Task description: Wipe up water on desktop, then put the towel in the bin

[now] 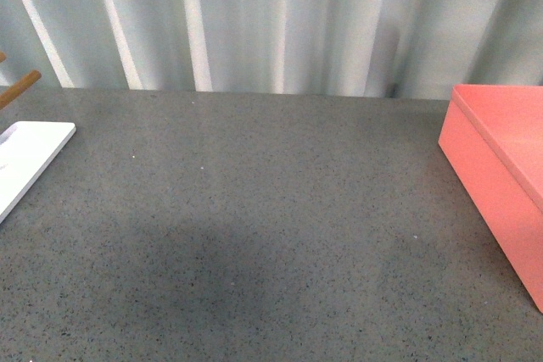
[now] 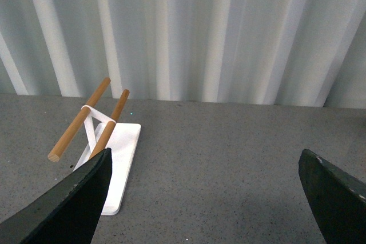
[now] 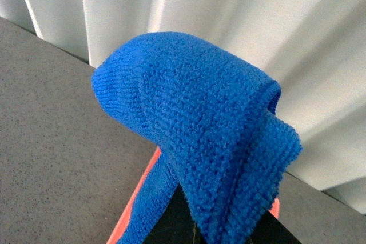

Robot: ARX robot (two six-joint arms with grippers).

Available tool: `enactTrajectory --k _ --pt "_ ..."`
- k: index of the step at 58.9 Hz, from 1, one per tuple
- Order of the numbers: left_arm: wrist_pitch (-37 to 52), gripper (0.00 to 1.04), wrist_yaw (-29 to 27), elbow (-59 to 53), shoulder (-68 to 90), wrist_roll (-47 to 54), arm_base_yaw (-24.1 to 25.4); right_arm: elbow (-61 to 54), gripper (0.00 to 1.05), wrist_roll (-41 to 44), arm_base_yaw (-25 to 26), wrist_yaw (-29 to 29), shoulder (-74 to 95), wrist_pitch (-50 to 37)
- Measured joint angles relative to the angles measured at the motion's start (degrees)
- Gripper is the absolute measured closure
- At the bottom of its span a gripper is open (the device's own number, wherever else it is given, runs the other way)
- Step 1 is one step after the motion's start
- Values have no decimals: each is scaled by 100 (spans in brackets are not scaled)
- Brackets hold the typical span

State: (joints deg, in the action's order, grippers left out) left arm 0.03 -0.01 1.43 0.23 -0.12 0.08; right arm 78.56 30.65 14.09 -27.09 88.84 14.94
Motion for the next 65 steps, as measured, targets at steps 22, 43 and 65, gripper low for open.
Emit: enactTrajectory --k 22,43,65 --pt "0 7 2 0 0 0 0 -1086 101 557 1556 -376 -85 -92" --pt "0 7 0 0 -2 0 0 -1126 101 343 1320 109 881 -511" --pt "0 7 0 0 0 0 0 -369 101 -190 1255 1193 2398 107"
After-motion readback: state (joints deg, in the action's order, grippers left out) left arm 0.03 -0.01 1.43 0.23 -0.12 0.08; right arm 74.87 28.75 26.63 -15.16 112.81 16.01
